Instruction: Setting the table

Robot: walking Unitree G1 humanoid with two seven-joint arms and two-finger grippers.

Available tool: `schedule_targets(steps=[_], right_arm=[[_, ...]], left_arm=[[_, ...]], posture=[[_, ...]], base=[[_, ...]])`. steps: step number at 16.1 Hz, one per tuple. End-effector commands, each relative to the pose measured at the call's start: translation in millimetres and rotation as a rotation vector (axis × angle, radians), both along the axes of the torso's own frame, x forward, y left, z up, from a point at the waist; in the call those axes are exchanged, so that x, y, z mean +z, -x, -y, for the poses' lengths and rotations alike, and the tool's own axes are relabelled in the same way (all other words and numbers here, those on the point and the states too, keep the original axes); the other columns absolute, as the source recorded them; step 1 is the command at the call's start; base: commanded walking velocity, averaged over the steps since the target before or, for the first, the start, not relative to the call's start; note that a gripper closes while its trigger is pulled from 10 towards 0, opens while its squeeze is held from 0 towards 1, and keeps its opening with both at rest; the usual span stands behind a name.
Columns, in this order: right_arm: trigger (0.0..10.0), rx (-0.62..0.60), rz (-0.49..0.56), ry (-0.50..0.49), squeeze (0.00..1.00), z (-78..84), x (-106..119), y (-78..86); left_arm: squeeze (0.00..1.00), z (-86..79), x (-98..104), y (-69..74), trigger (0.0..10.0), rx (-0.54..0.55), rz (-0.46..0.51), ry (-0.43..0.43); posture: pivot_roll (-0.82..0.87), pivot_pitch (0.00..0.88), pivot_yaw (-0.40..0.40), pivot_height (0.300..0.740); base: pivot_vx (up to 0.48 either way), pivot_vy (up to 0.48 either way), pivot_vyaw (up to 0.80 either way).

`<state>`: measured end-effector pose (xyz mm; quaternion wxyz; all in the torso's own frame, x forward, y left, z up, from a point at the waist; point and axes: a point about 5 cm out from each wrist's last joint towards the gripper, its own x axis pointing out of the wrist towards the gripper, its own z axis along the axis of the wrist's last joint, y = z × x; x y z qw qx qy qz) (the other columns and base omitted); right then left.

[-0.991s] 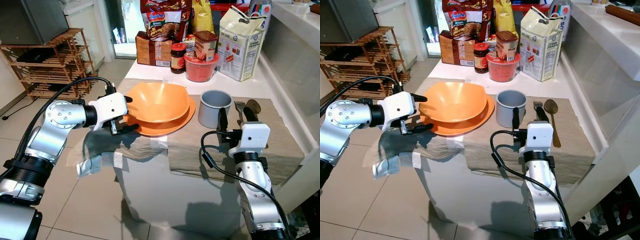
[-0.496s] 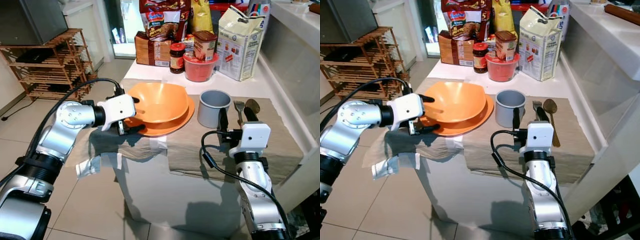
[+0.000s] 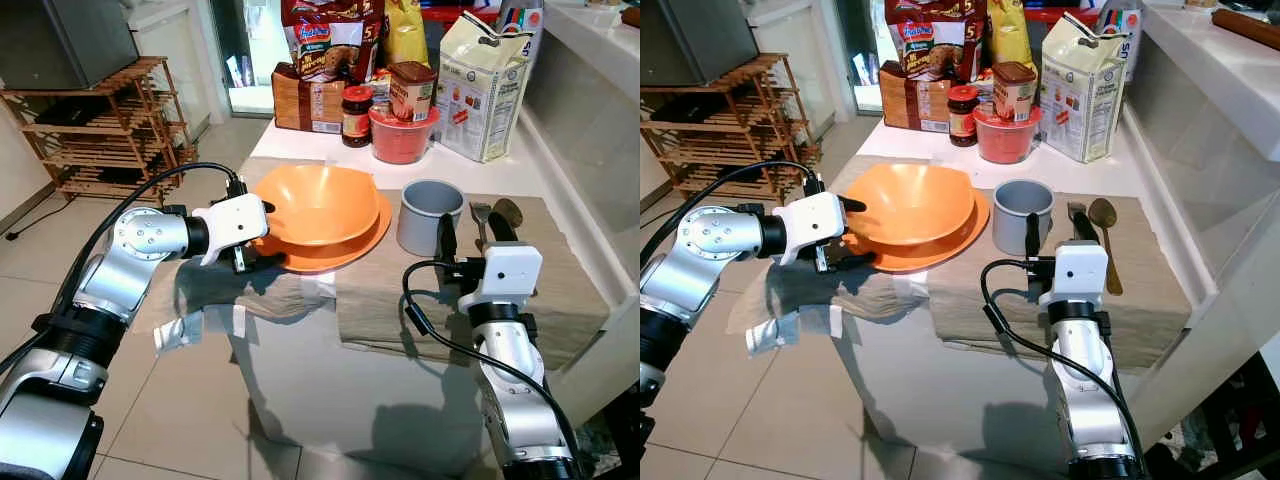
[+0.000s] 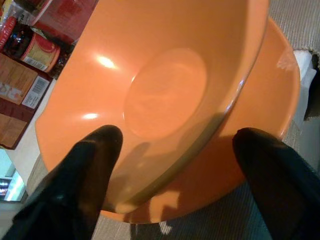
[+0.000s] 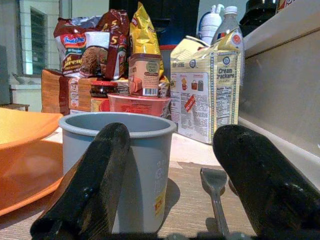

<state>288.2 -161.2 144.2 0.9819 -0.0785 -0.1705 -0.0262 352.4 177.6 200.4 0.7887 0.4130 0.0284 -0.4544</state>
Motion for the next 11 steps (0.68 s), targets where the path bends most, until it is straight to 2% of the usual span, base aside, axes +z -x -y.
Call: schedule_targets(steps=[1, 11], right_arm=[[10.0, 0.001, -0.006, 0.007, 0.00, -0.5, 0.1, 1.7], [10.0, 0.008, -0.010, 0.009, 0.00, -0.7, -1.0, 1.9]], left_arm=[[0.00, 2.0, 4.8, -2.2, 0.0, -0.017, 0.016, -0.019], [0.00, 5.0, 0.8, 1.6, 0.0, -0.059, 0.006, -0.003]], posture=[[-0.03, 0.000, 0.084, 0.740], [-0.03, 0.000, 0.080, 0.740]], base=[[0.000, 0.000, 0.00], [0.000, 0.000, 0.00]])
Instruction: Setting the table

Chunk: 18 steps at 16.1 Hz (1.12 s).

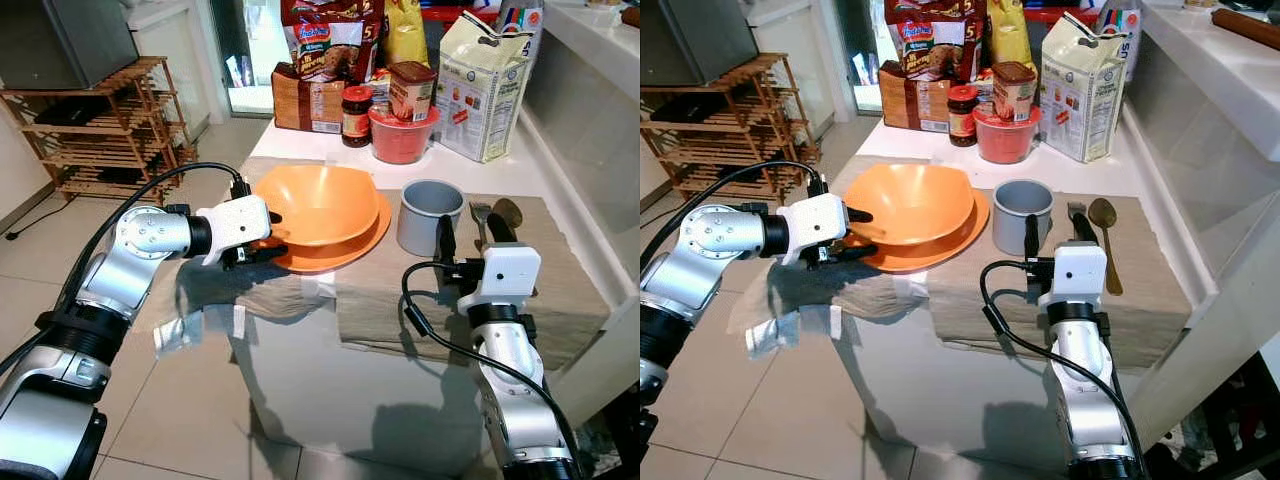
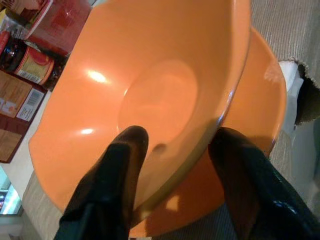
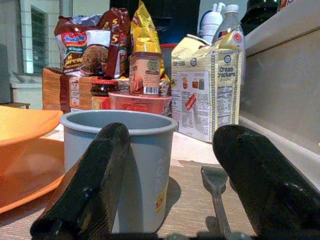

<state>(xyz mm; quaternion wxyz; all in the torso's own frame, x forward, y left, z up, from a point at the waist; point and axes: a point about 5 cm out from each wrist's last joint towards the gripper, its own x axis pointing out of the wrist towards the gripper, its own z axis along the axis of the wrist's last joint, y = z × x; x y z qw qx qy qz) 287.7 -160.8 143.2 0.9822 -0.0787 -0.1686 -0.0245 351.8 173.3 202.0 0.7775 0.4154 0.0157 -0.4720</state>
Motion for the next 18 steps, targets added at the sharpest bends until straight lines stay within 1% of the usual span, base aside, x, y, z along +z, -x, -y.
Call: schedule_targets(steps=[1, 3, 6, 13, 16, 18], right_arm=[[10.0, 0.008, -0.008, 0.009, 0.00, -0.5, -0.4, 1.2], [10.0, 0.011, -0.010, 0.010, 0.00, -1.0, -0.8, 0.9], [10.0, 0.015, -0.013, 0.011, 0.00, -1.6, -1.4, 0.6], [10.0, 0.018, -0.022, 0.010, 0.00, -2.9, -2.8, 0.2], [10.0, 0.018, -0.025, 0.010, 0.00, -2.8, -3.7, 0.5], [10.0, 0.018, -0.030, 0.010, 0.00, -2.6, -5.0, 0.9]], left_arm=[[0.00, 1.1, -1.8, 1.7, 0.0, -0.013, 0.002, 0.001], [0.00, 1.9, -1.0, 1.8, 0.0, -0.018, 0.016, 0.009], [0.00, 1.2, -1.1, 2.4, 0.0, -0.033, 0.026, -0.003], [0.00, -2.6, -3.6, 5.9, 0.0, -0.060, -0.004, -0.014], [0.00, -1.8, -1.6, 7.5, 0.0, -0.090, 0.017, -0.028], [0.00, -0.4, 4.8, 7.2, 0.0, -0.092, 0.068, -0.015]], posture=[[-0.03, 0.000, 0.078, 0.740], [-0.03, 0.000, 0.078, 0.740], [-0.03, 0.000, 0.077, 0.740], [-0.02, 0.000, 0.076, 0.740], [-0.02, 0.000, 0.076, 0.740], [-0.02, 0.000, 0.075, 0.740]], base=[[0.000, 0.000, 0.00], [0.000, 0.000, 0.00], [0.000, 0.000, 0.00], [0.000, 0.000, 0.00], [0.000, 0.000, 0.00], [0.000, 0.000, 0.00]])
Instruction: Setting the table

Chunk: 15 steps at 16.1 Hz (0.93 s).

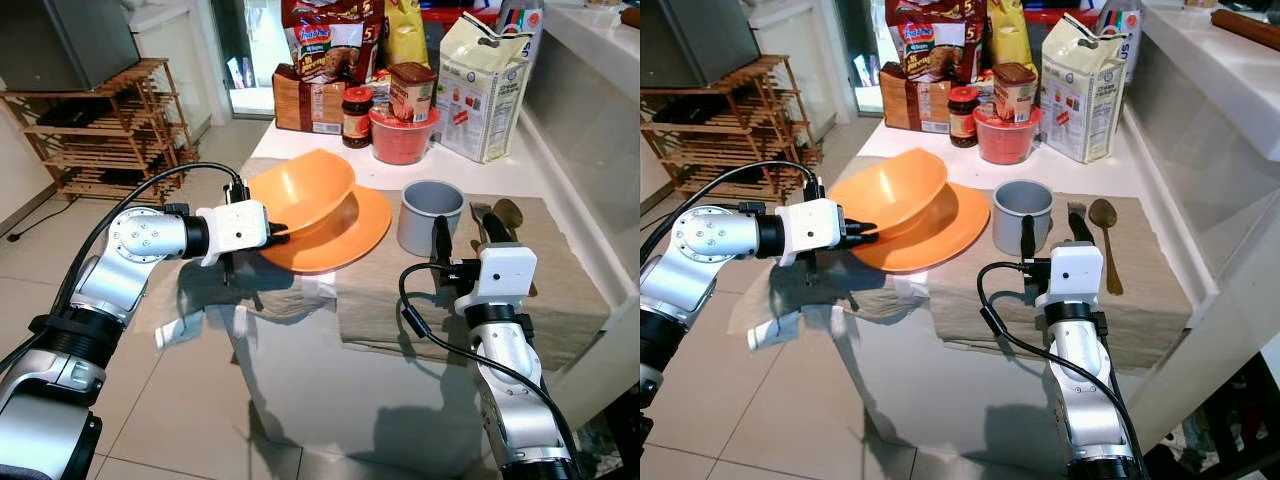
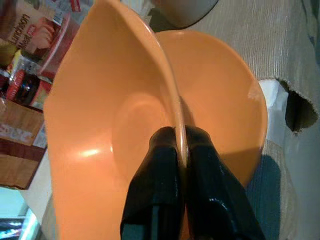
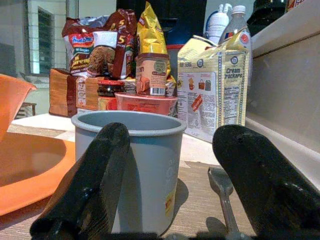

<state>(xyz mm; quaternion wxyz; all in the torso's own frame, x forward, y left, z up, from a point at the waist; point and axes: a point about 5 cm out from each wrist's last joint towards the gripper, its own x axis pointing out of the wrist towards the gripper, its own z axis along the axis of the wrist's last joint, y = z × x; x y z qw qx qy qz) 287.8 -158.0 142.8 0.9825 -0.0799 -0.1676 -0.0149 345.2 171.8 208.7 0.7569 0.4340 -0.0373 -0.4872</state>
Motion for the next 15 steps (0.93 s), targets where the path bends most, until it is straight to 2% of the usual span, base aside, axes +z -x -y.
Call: schedule_targets(steps=[1, 2, 3, 5, 6, 9, 12, 13, 14, 15], right_arm=[[10.0, 0.002, -0.030, 0.004, 0.00, -0.6, -6, 0.9], [10.0, 0.003, -0.031, 0.004, 0.00, -0.9, -6, 0.9], [10.0, 0.004, -0.033, 0.004, 0.00, -1.4, -7, 0.7], [10.0, 0.005, -0.035, 0.003, 0.00, -1.6, -7, 0.7], [10.0, 0.006, -0.036, 0.003, 0.00, -1.9, -7, 0.5], [10.0, 0.010, -0.040, 0.005, 0.00, -2.8, -8, -0.9], [10.0, 0.010, -0.039, 0.006, 0.00, -2.8, -9, -2.3], [10.0, 0.002, -0.022, 0.006, 0.00, -1.8, -6, -2.6], [10.0, -0.018, 0.023, 0.010, 0.00, 1.2, 4, -3.1], [10.0, -0.031, 0.051, 0.014, 0.00, 3.2, 10, -3.8]], left_arm=[[0.00, 0.4, 11, -3.4, 0.0, 0.028, 0.056, 0.029], [0.00, 0.8, 14, -4.5, 0.0, 0.039, 0.071, 0.050], [0.00, 0.6, 27, -9.4, 0.0, 0.086, 0.123, 0.129], [0.00, 0.0, 35, -11.6, 0.0, 0.107, 0.155, 0.165], [0.00, -1.8, 43, -13.9, 0.0, 0.130, 0.182, 0.210], [0.00, -12.7, 89, -21.3, 0.0, 0.244, 0.299, 0.431], [0.00, -24.2, 121, -19.1, 0.0, 0.317, 0.381, 0.595], [0.00, -30.0, 133, -15.8, 0.0, 0.345, 0.415, 0.678], [0.00, -33.8, 138, -11.5, 0.0, 0.363, 0.435, 0.731], [0.00, -34.7, 138, -9.8, 0.0, 0.371, 0.443, 0.734]], posture=[[-0.02, 0.000, 0.073, 0.740], [-0.01, 0.000, 0.074, 0.740], [-0.01, 0.000, 0.072, 0.740], [-0.01, 0.000, 0.071, 0.740], [-0.01, 0.000, 0.068, 0.740], [0.00, 0.000, 0.066, 0.740], [0.00, 0.000, 0.063, 0.740], [0.01, 0.000, 0.061, 0.740], [0.01, 0.000, 0.060, 0.740], [0.01, 0.000, 0.060, 0.740]], base=[[0.000, 0.000, 0.00], [0.000, 0.000, 0.00], [0.000, 0.000, 0.00], [0.000, 0.000, 0.00], [0.000, 0.000, 0.00], [0.000, 0.000, 0.00], [0.000, 0.000, 0.00], [0.000, 0.000, 0.00], [0.000, 0.000, 0.00], [0.000, 0.000, 0.00]])
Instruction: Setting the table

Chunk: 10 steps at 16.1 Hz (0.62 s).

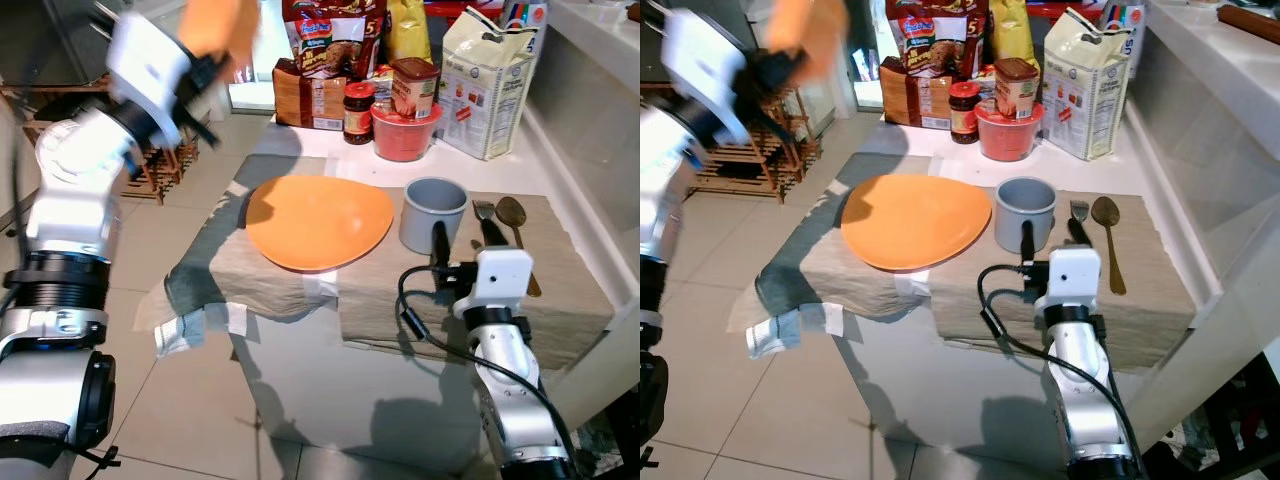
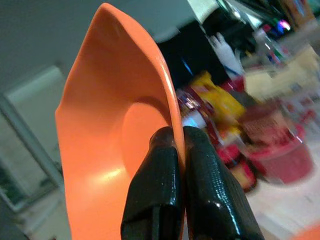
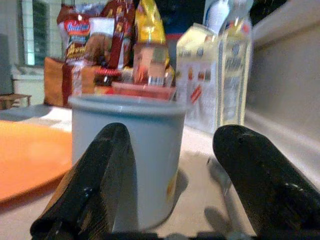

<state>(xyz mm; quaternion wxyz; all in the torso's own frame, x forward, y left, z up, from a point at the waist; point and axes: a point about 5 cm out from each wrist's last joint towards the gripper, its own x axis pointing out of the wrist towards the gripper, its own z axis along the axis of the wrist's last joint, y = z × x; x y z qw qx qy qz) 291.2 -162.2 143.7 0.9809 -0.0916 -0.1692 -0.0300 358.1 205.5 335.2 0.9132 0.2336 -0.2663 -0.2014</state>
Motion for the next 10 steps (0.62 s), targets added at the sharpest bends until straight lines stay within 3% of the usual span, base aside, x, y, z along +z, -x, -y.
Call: schedule_targets(steps=[1, 6, 10], right_arm=[[10.0, -0.030, 0.122, 0.005, 0.00, 4.4, 29, -3.4], [10.0, -0.033, 0.231, 0.020, 0.00, 3.6, 58, -2.5], [10.0, -0.025, 0.233, 0.027, 0.00, 1.6, 58, -0.3]], left_arm=[[0.00, -1.7, 6, 7.7, 0.0, -0.005, 0.035, 0.055], [0.00, -1.4, -12, 28.8, 0.0, 0.051, 0.036, 0.167], [0.00, 11.6, -47, 53.7, 0.0, 0.045, -0.071, 0.238]], posture=[[0.01, 0.000, 0.060, 0.740], [0.00, 0.000, 0.050, 0.740], [0.01, 0.000, 0.045, 0.740]], base=[[0.000, 0.000, 0.00], [0.000, 0.000, 0.00], [0.000, 0.000, 0.00]])
